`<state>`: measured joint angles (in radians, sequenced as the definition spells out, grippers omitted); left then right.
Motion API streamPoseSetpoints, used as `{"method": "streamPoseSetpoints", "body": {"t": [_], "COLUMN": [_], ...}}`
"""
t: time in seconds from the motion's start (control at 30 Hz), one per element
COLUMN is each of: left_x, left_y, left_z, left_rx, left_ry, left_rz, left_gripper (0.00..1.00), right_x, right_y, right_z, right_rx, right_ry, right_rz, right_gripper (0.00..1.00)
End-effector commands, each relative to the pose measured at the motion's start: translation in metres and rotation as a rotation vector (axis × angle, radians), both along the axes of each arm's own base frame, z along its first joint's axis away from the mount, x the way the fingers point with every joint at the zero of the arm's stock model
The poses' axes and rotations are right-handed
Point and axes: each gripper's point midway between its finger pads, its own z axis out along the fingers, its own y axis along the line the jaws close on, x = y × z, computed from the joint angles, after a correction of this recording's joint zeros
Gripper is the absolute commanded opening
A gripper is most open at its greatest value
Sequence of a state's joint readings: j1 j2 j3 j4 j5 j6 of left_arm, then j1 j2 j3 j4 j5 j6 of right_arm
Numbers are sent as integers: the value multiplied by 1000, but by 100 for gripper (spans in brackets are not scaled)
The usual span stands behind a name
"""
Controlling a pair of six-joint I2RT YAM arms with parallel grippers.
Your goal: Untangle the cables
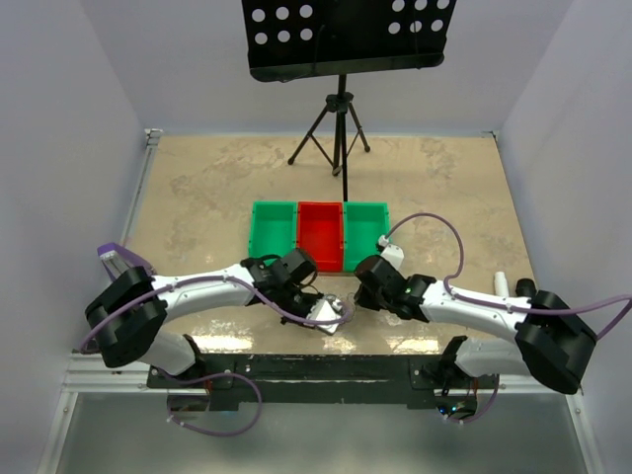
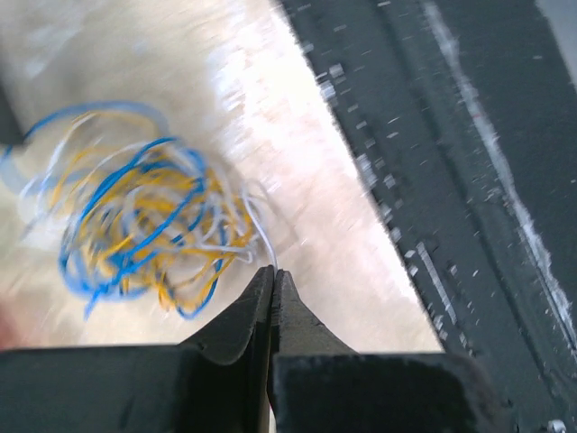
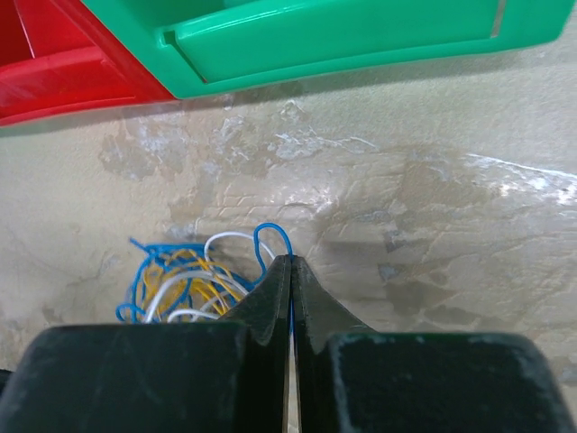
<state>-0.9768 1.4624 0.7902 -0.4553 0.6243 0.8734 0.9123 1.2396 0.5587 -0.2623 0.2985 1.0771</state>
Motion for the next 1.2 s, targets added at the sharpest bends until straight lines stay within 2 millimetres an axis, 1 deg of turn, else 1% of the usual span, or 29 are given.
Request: {"method": "streamPoseSetpoints", "body": {"t": [0.0,0.03,0.07,0.17,0.23,0.3,0.4,0.47,0.5,0.57,0.63,0.7,0.73,0.77,0.8,0.87,0.9,1.0,1.07,1.1,1.17], "left_x": [40,47,54,58,58,60,70,79,83,79,77,81,85,89,93,100,99,97,97,98,100], "left_y": [11,18,23,43,55,62,70,75,79,80,78,81,85,90,95,105,109,120,130,135,144], "left_z": [45,54,67,95,106,115,132,145,149,152,156,161,165,168,166,164,160,143,128,121,109], "left_rx": [-40,-30,-39,-63,-65,-75,-108,-139,-156,-178,-196,-186,-181,-173,-158,-150,-144,-104,-54,-27,17], "left_ry": [-57,-73,-90,-84,-86,-106,-142,-149,-154,-133,-112,-134,-159,-190,-213,-261,-268,-280,-299,-311,-329], "left_rz": [146,175,203,254,287,324,404,468,501,500,508,539,562,587,623,687,700,728,743,751,762], "left_gripper": [0,0,0,0,0,0,0,0,0,0,0,0,0,0,0,0,0,0,0,0,0], "right_x": [10,9,9,8,8,8,7,8,9,11,13,12,15,16,18,23,25,28,28,26,23], "right_y": [-6,-7,-10,-19,-23,-27,-30,-33,-34,-33,-33,-45,-51,-57,-62,-72,-78,-103,-121,-131,-148], "right_z": [29,34,38,54,61,68,76,86,92,105,113,116,124,135,148,185,205,259,285,303,320], "right_rx": [15,20,20,27,28,30,47,60,70,103,115,72,61,70,89,161,189,222,210,217,205], "right_ry": [-64,-69,-76,-103,-115,-127,-142,-155,-165,-194,-213,-206,-218,-236,-265,-352,-391,-494,-543,-572,-610], "right_rz": [-52,-55,-60,-80,-89,-103,-118,-138,-149,-152,-156,-198,-235,-269,-300,-356,-385,-485,-540,-572,-619], "right_gripper": [0,0,0,0,0,0,0,0,0,0,0,0,0,0,0,0,0,0,0,0,0]}}
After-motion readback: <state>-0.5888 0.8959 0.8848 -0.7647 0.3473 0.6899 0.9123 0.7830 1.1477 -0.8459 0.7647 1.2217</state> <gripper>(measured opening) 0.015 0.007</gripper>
